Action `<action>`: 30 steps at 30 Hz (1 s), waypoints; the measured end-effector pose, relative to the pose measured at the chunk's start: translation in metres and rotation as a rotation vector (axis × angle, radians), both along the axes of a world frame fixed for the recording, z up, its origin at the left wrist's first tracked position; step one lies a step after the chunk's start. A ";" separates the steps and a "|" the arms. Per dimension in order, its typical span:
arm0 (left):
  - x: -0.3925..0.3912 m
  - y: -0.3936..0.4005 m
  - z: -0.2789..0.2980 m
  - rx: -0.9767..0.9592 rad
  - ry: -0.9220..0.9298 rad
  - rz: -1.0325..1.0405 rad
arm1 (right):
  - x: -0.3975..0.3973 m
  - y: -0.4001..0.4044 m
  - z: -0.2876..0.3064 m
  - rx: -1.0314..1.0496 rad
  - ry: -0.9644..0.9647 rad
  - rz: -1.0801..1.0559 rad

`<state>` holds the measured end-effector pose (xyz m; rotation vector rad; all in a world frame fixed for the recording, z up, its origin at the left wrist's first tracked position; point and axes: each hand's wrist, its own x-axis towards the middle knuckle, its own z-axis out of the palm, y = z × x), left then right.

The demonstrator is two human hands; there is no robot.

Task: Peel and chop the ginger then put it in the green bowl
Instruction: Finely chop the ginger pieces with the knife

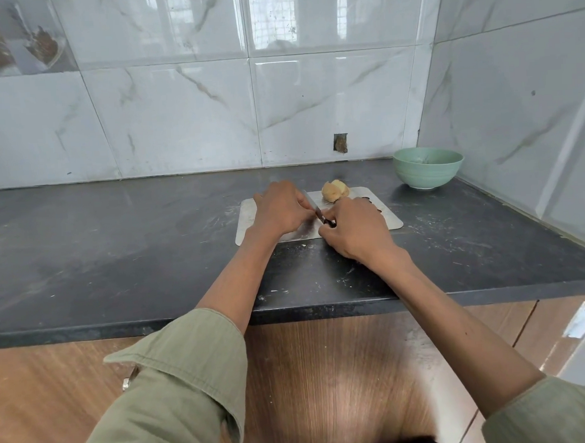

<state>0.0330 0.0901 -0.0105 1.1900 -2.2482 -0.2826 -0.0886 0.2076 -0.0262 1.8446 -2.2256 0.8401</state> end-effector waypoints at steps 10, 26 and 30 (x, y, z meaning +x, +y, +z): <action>0.000 -0.008 -0.002 -0.016 0.011 -0.034 | -0.008 -0.007 -0.004 -0.023 -0.089 0.019; -0.007 -0.014 -0.011 -0.108 -0.152 -0.187 | -0.005 0.013 0.006 -0.150 -0.186 -0.109; -0.009 -0.014 -0.011 -0.115 -0.135 -0.171 | -0.007 0.012 0.006 -0.168 -0.224 -0.164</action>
